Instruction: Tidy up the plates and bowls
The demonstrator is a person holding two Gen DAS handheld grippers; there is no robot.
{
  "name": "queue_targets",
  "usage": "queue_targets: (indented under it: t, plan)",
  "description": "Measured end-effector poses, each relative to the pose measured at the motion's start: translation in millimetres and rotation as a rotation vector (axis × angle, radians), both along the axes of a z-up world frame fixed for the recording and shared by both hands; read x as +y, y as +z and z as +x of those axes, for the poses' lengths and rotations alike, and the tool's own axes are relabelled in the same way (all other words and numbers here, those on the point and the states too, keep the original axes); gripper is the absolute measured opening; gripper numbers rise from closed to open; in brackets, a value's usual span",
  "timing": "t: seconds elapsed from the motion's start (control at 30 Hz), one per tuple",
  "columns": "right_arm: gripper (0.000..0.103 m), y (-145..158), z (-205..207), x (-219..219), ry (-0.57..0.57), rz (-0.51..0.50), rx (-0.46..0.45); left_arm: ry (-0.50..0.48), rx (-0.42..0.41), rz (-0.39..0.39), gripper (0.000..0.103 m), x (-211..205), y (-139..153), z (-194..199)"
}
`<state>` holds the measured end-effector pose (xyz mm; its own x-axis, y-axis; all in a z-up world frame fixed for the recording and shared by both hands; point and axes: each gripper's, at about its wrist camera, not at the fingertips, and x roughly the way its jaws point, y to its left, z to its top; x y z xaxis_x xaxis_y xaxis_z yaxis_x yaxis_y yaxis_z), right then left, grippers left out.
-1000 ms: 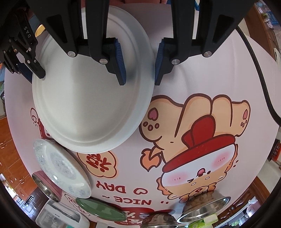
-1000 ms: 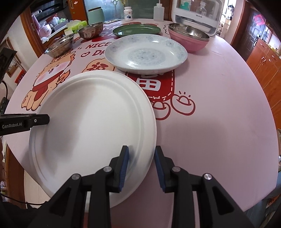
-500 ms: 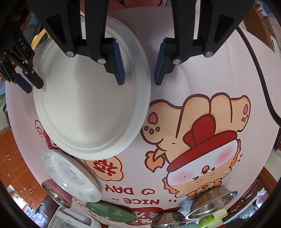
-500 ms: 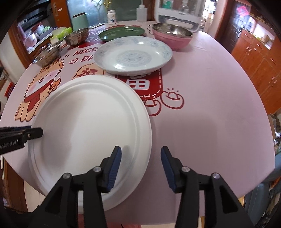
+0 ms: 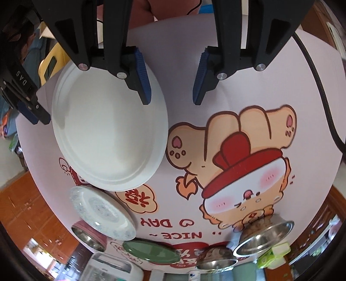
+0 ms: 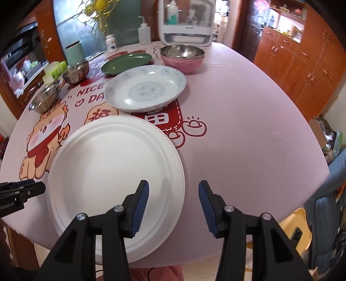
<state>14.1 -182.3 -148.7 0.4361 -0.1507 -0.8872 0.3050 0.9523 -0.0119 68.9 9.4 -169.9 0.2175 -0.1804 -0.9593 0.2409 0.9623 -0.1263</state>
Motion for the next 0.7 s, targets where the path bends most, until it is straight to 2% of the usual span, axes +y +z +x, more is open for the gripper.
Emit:
queue_targets:
  t: [0.2, 0.27, 0.47, 0.7]
  plan:
    - [0.053, 5, -8, 5, -0.056, 0.026, -0.019, -0.05, -0.019, -0.001, 0.04, 3, 9, 0]
    - [0.053, 6, -9, 4, -0.072, 0.039, -0.025, -0.061, -0.03, -0.003, 0.047, 3, 11, 0]
    - [0.053, 10, -11, -3, -0.097, 0.08, -0.049, -0.07, -0.053, 0.001, 0.047, 2, 17, 4]
    - [0.053, 13, -5, -24, -0.052, 0.217, -0.079, -0.021, -0.083, -0.001, 0.052, -2, 29, 10]
